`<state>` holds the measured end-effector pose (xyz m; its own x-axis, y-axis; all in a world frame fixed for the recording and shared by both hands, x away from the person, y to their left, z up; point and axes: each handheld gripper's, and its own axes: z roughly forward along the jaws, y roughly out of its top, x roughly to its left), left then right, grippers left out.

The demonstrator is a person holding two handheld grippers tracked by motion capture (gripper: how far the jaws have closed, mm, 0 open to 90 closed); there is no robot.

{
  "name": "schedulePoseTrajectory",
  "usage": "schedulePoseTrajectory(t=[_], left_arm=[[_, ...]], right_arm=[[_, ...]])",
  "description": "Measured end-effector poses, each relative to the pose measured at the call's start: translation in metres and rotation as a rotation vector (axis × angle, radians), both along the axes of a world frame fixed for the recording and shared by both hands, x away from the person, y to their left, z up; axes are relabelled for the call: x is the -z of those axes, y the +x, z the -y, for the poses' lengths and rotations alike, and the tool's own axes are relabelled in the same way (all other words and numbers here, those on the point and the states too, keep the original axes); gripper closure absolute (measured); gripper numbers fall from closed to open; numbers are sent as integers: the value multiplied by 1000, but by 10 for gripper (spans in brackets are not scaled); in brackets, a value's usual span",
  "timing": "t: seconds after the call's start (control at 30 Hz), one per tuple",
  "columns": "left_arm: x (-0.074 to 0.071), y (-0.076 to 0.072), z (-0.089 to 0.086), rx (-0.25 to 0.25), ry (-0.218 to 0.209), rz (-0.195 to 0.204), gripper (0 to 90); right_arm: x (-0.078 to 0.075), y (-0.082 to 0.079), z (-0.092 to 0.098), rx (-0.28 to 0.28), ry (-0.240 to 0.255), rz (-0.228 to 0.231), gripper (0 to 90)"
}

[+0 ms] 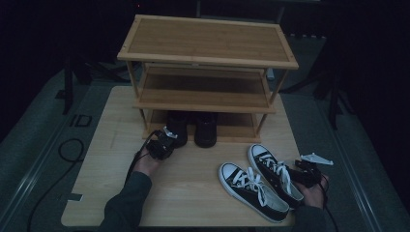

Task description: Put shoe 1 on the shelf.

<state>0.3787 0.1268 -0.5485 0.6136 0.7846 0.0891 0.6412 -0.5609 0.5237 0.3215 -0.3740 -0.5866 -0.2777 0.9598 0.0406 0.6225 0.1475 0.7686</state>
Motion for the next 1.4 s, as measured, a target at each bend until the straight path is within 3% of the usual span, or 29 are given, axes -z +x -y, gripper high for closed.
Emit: schedulePoseTrajectory(t=[0.47,0.7,0.9,1.17,1.4], left_arm=[[-2,8,21,61,10,-11,900],[-3,8,23,73,1,-10,886],[-7,-1,11,82,-26,5,813],[-5,-7,-17,52,-57,-3,727],[-4,-15,-40,26,-84,24,671]], right_arm=[[0,0,0,-1,-1,1,340],[0,0,0,-1,0,1,339],[0,0,0,-1,-1,0,340],[0,0,0,1,-4,-1,333],[0,1,-1,12,-16,-2,309]])
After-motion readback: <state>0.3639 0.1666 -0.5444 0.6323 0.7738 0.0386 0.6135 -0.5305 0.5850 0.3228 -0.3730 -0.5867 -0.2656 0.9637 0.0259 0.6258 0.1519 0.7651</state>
